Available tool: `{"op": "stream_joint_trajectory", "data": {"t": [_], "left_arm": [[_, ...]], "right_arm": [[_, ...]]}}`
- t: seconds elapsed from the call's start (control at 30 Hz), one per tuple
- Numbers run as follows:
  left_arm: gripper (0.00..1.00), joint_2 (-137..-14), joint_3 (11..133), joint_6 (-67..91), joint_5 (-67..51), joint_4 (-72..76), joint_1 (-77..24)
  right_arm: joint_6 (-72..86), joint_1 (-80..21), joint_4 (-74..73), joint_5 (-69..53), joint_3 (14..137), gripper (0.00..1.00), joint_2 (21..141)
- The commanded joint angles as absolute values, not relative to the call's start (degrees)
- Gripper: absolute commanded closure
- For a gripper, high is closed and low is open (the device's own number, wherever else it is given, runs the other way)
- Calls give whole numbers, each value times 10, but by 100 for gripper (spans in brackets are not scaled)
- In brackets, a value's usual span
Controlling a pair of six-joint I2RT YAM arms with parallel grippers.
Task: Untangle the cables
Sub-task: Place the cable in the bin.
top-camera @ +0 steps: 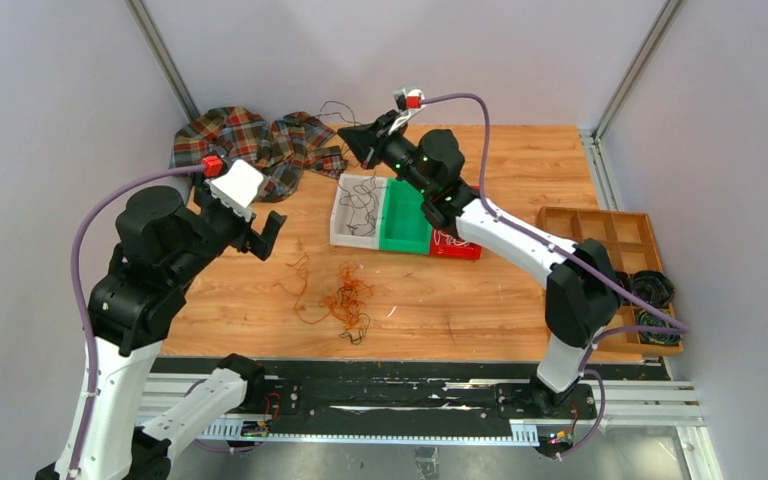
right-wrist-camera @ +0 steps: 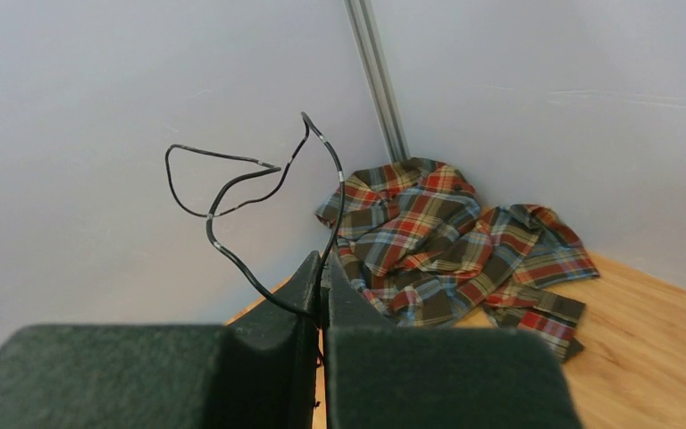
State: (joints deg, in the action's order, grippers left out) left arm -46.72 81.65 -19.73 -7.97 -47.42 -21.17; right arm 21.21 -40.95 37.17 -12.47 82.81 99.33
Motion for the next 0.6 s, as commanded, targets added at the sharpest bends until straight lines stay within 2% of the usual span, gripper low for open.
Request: {"op": "stream_joint_trajectory", "data": {"t": [0.0, 0.2, 0.57], "left_arm": [[2, -468, 840, -179, 79, -495, -211], [2, -475, 837, -183, 108, -507, -210], [2, -500, 857, -217, 115, -541, -210]], "right_arm": [[259, -425, 472, -66, 831, 100, 1028], [260, -417, 485, -45, 808, 99, 1063], [61, -399, 343, 18, 722, 99, 1051]]}}
